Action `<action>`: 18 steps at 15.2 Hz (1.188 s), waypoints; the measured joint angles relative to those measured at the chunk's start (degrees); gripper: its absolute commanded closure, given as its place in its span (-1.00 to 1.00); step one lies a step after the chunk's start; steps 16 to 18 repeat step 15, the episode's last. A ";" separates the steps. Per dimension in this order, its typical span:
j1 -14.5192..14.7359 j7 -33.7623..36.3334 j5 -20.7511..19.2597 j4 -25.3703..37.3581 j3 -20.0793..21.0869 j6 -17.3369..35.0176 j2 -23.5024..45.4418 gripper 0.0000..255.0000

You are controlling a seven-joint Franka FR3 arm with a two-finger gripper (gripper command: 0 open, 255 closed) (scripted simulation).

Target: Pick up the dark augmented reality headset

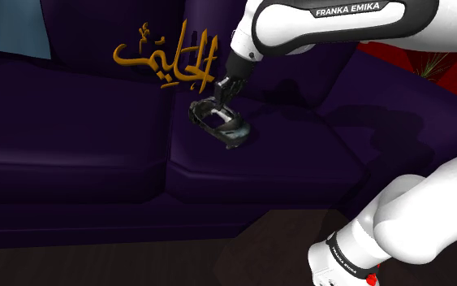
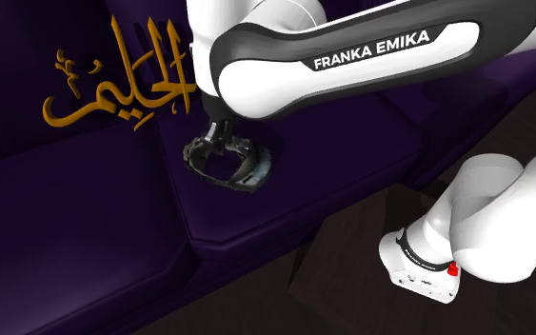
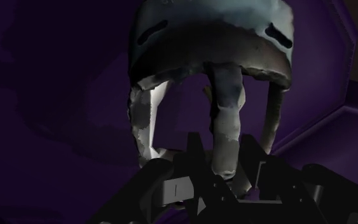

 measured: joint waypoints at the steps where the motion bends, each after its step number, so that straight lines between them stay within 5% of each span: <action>1: 0.01 0.08 -0.01 0.43 0.01 -0.58 -0.12 1.00; 18: -0.17 0.41 -0.19 9.49 -0.33 -10.82 -1.28 1.00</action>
